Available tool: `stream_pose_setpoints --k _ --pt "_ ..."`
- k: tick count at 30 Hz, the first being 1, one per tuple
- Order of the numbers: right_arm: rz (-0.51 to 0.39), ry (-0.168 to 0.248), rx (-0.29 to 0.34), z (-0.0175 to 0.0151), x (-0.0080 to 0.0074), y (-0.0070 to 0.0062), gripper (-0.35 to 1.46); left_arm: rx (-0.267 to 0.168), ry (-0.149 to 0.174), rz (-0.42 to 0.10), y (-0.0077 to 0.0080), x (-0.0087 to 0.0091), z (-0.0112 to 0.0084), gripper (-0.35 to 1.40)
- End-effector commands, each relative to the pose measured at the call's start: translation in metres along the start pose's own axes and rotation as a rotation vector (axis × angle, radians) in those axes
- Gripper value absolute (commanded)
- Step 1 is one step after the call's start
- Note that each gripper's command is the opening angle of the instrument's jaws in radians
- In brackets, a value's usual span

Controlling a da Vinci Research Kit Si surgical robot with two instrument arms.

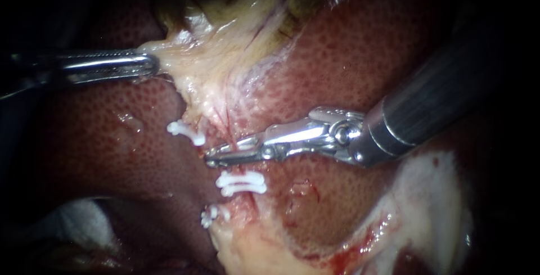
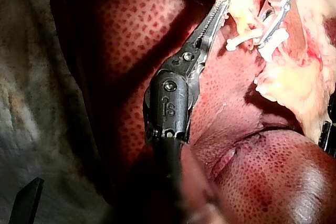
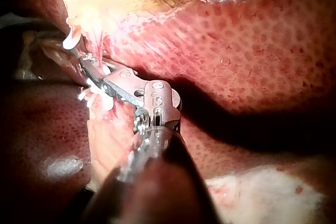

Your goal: Going back third clip right tube

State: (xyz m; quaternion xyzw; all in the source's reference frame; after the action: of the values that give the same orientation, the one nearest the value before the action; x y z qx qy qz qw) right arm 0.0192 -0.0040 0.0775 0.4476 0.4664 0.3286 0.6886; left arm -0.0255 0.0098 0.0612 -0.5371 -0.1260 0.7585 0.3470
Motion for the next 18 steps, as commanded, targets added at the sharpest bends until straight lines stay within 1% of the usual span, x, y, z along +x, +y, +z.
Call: stream_pose_setpoints --k 1,4,7,9,10,11,12,14,18 --pt "0.0 0.0 0.0 0.0 0.0 0.0 -0.35 0.0 0.0 0.0 0.0 0.0 0.0 -0.35" --pt "0.0 -0.001 0.001 0.0 0.0 0.0 -0.35 0.0 0.0 0.0 0.0 0.0 0.0 -0.35" --pt "-0.001 -0.01 0.014 0.0 0.0 0.0001 -0.35 0.0 0.0 0.0 0.0 0.0 0.0 -0.35" --pt "-0.003 -0.015 0.022 0.0 0.0 0.0002 -0.05 0.0 0.0 0.0 0.0 0.0 0.0 -0.35" --pt "-0.034 -0.008 0.01 0.0 0.0 0.0002 0.07 0.0 0.0 0.0 0.0 -0.0001 0.0 -0.35" --pt "-0.083 0.011 -0.023 0.0 0.0 0.0002 0.27 0.0 0.0 0.0 0.0 -0.0001 0.0 -0.35" --pt "-0.1 0.024 -0.046 0.0 0.0 0.0002 0.39 0.0 0.0 0.001 0.0 -0.0001 0.0 -0.35" --pt "-0.133 0.034 -0.068 0.0 0.0 0.0002 0.48 0.0 0.0 0.001 0.0 -0.0001 0.0 -0.35" --pt "-0.179 0.036 -0.078 -0.0001 0.0 0.0002 0.49 0.0 0.0 0.001 0.0 -0.0001 0.0 -0.35"
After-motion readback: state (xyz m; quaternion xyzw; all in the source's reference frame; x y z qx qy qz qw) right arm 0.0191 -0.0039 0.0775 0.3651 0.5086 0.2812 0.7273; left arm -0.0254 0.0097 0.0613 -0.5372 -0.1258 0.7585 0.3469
